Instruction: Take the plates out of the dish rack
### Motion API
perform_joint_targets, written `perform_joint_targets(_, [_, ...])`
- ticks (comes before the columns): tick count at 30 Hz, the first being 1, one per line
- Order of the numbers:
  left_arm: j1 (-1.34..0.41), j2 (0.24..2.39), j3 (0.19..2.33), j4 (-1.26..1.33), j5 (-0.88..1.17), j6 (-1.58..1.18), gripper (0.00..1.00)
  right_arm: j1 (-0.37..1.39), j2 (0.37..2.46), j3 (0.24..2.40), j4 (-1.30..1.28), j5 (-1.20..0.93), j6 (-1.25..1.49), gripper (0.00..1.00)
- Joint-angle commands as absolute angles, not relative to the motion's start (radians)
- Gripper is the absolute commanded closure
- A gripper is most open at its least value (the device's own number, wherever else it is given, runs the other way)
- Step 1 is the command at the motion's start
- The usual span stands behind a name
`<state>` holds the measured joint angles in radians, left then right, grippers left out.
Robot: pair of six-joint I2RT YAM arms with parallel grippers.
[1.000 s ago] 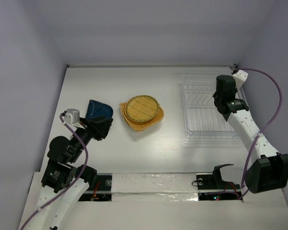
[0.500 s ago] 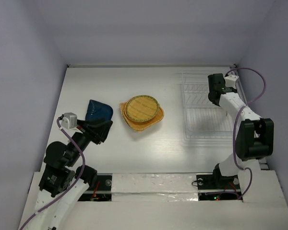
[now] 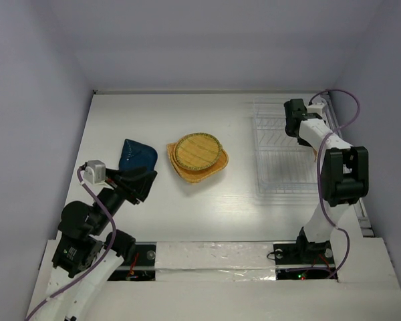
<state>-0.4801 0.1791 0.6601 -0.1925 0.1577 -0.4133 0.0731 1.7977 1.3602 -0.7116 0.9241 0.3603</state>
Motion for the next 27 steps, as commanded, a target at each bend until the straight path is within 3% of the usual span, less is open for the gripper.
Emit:
perform_joint_targets(1, [-0.489, 0.166, 0.661, -0.156, 0.156, -0.416, 0.56, 0.071, 1.813, 1.402, -0.749, 1.018, 0.336, 0.58])
perform_joint_targets(8, [-0.499, 0.156, 0.663, -0.158, 0.15, -0.414, 0.56, 0.071, 1.859, 1.414, -0.752, 1.069, 0.319, 0.54])
perform_joint_targets(11, [-0.499, 0.163, 0.663, -0.156, 0.156, -0.416, 0.56, 0.071, 1.871, 1.431, -0.758, 1.077, 0.314, 0.69])
perform_joint_targets(12, [-0.499, 0.164, 0.661, -0.156, 0.16, -0.414, 0.56, 0.071, 1.878, 1.442, -0.759, 1.08, 0.313, 0.81])
perform_joint_targets(16, [-0.499, 0.163, 0.661, -0.158, 0.153, -0.416, 0.56, 0.071, 1.879, 1.46, -0.782, 1.114, 0.308, 1.0])
perform_joint_targets(27, [-0.499, 0.167, 0.661, -0.155, 0.156, -0.417, 0.56, 0.101, 1.838, 1.502, -0.822, 1.221, 0.311, 1.0])
